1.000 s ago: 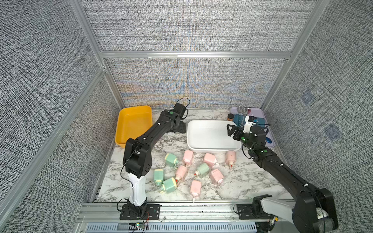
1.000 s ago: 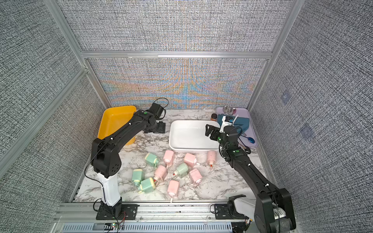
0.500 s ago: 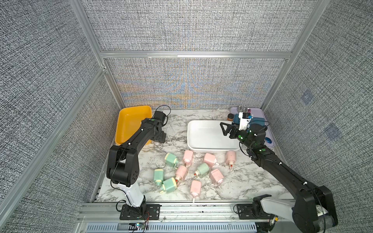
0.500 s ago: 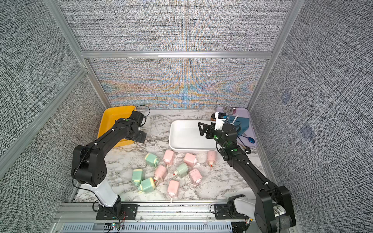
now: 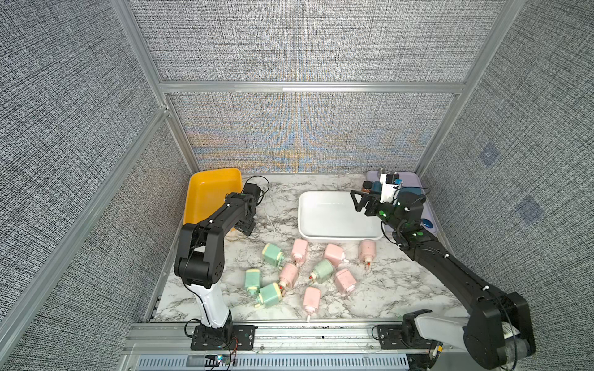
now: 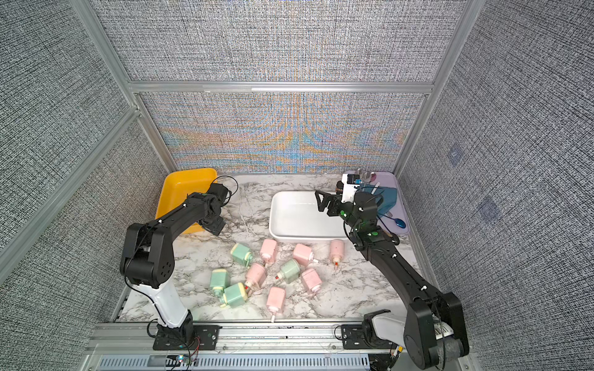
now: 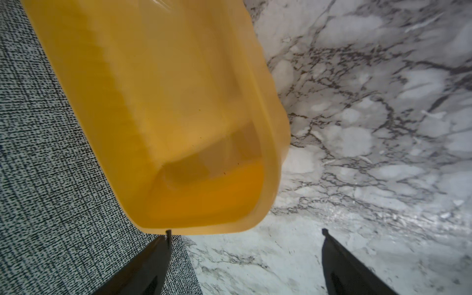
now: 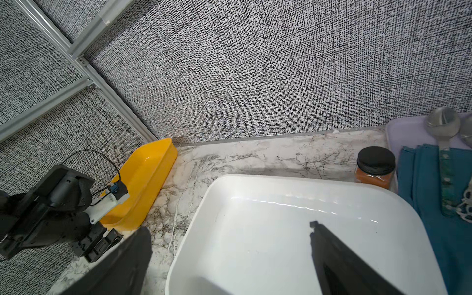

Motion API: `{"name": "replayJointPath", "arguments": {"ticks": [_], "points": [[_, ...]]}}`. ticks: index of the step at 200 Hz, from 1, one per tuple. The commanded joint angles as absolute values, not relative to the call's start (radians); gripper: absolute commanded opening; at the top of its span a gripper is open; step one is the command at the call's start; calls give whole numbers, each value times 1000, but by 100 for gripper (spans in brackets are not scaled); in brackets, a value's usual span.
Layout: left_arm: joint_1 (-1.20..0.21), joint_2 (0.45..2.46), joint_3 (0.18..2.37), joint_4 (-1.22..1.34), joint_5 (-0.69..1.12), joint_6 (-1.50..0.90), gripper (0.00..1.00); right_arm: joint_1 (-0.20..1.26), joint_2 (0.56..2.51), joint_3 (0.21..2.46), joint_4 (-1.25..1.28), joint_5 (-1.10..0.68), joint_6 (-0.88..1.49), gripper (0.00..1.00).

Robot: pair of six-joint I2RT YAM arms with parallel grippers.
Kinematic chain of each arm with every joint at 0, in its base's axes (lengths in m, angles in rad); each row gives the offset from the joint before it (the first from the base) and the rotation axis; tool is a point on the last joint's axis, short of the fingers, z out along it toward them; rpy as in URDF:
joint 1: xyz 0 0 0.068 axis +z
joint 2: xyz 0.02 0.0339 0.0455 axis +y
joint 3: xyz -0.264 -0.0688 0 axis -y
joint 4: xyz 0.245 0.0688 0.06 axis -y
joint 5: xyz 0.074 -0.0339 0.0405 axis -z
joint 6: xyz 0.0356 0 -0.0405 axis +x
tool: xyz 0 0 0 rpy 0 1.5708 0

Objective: Place the pencil sharpeners by color into the storage box
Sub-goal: Adjust the storage box at the center of the board.

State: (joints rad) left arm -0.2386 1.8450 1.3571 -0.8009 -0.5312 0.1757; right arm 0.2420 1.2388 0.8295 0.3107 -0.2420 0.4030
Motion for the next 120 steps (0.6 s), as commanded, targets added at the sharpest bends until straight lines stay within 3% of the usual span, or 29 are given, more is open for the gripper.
{"name": "replayJointPath", "arguments": {"ticks": [1,18,42,78,120], "points": [[-230,1856,1359,-790,-530,191,91,244,1239,831,316,-240,410,99],[-226,1870,1356,-791,-524,181,83,245,1235,829,312,-236,408,99],[-204,1902,1365,-788,-495,161,61,246,1227,830,300,-227,402,99],[-190,1923,1412,-829,-442,101,37,245,1213,828,285,-209,400,99],[-190,1945,1525,-904,-262,-23,23,247,1192,812,285,-187,413,99]]}}
